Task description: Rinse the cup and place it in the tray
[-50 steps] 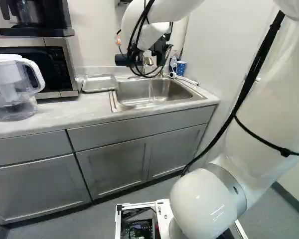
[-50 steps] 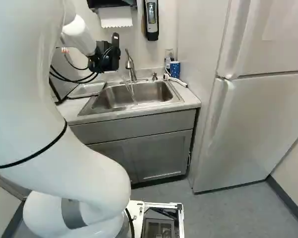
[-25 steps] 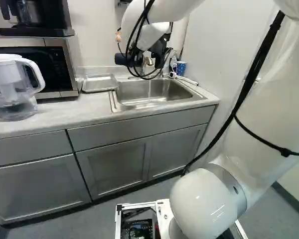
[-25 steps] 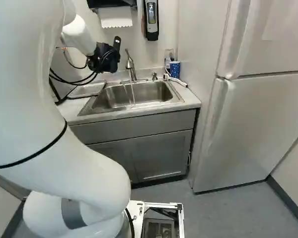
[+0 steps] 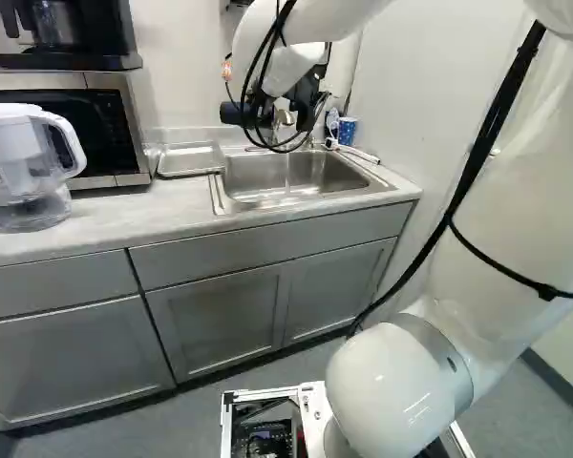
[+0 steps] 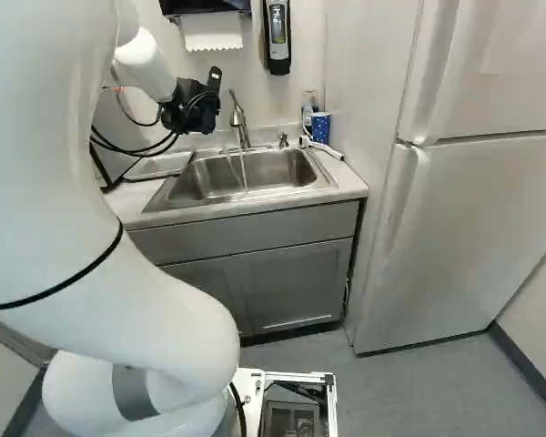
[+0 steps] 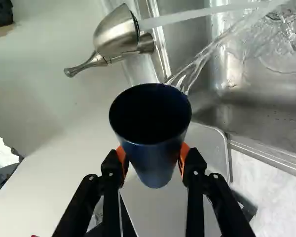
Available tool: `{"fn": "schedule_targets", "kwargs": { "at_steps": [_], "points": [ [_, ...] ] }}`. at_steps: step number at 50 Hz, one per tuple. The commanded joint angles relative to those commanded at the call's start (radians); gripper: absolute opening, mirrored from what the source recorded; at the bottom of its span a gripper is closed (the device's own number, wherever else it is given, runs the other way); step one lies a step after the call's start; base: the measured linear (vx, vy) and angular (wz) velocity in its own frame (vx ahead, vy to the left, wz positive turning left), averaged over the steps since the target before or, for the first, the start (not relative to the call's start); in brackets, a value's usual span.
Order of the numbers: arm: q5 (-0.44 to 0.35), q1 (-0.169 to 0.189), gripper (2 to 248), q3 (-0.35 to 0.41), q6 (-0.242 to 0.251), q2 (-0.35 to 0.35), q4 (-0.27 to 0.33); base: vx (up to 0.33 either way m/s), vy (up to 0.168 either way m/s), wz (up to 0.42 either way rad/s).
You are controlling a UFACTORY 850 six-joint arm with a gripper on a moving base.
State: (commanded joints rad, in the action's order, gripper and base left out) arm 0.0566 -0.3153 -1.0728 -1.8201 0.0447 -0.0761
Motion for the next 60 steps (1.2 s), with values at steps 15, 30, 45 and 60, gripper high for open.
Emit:
{"fn": "schedule_targets", "kwargs": {
  "at_steps": [15, 30, 45, 60],
  "points": [
    [0.000, 0.000, 120, 0.000, 0.000, 0.000, 0.000, 0.000, 0.000, 0.000],
    [0.000, 0.000, 120, 0.000, 0.000, 0.000, 0.000, 0.000, 0.000, 0.000],
    [0.000, 0.000, 120, 0.000, 0.000, 0.000, 0.000, 0.000, 0.000, 0.000],
    [0.000, 0.000, 120, 0.000, 0.000, 0.000, 0.000, 0.000, 0.000, 0.000]
  ]
}}
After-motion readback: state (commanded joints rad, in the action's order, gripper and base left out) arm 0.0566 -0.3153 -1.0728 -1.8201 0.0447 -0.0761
